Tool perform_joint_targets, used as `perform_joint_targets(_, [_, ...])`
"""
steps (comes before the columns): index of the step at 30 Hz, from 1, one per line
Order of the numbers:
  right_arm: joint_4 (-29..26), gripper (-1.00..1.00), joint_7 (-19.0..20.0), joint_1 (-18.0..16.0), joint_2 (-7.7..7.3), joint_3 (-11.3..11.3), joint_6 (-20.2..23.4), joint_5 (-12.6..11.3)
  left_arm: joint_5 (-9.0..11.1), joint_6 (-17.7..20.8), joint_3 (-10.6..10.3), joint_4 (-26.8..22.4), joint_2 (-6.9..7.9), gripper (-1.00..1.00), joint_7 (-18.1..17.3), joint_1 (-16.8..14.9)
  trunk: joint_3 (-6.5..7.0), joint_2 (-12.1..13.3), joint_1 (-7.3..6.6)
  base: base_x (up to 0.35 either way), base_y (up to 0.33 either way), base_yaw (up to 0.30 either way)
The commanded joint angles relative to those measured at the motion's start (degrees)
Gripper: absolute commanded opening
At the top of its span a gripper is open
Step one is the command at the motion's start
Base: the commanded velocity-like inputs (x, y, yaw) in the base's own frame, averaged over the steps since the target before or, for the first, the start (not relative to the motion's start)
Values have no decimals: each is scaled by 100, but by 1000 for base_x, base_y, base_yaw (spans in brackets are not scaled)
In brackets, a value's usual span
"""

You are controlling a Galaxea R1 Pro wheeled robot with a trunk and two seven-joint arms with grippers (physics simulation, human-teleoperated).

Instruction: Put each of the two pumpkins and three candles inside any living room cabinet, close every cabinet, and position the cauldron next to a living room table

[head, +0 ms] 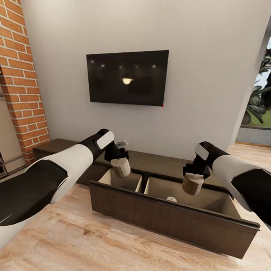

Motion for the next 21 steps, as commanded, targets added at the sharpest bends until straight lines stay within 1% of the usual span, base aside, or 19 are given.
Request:
perform_joint_targets(1, [-8,-100,-39,-1,12,43,29,-36,76,43,-6,4,0,-100,322,-2,-4,-3,-1,0,0,-69])
perform_joint_targets(3, [-6,-100,-43,-1,10,43,22,-31,74,159,-9,105,0,-100,445,2,0,-3,-1,0,0,-45])
perform_joint_targets(6, [10,-100,-45,-1,22,43,20,8,67,288,-14,193,0,-100,430,1,2,-3,-1,0,0,-13])
perform_joint_targets(8, [20,-100,-45,-1,20,43,20,91,64,300,-16,207,0,-100,314,4,3,-3,-1,0,0,-2])
perform_joint_targets(9, [35,-100,-45,-1,4,43,19,143,63,298,-18,213,0,-100,166,1,3,-3,-1,0,0,0])
perform_joint_targets(10, [77,-100,-42,-1,-1,44,16,162,66,300,-19,222,0,-100,-80,2,3,-3,-1,0,0,-5])
perform_joint_targets(11, [100,-100,-40,-1,1,44,9,171,68,302,-19,227,0,-100,-186,3,3,-3,-1,0,0,-46])
perform_joint_targets(13, [148,-100,-37,-1,8,44,-26,180,72,309,-20,337,0,-100,-352,3,3,-3,-1,0,0,-203])
perform_joint_targets(17, [172,-100,-32,-1,11,44,-38,182,71,285,-20,515,0,-100,-367,5,3,-3,-1,0,0,-258])
perform_joint_targets(21, [179,-100,-33,-1,29,44,-49,190,64,256,-25,589,0,-100,-358,2,3,-3,-1,0,0,-260])
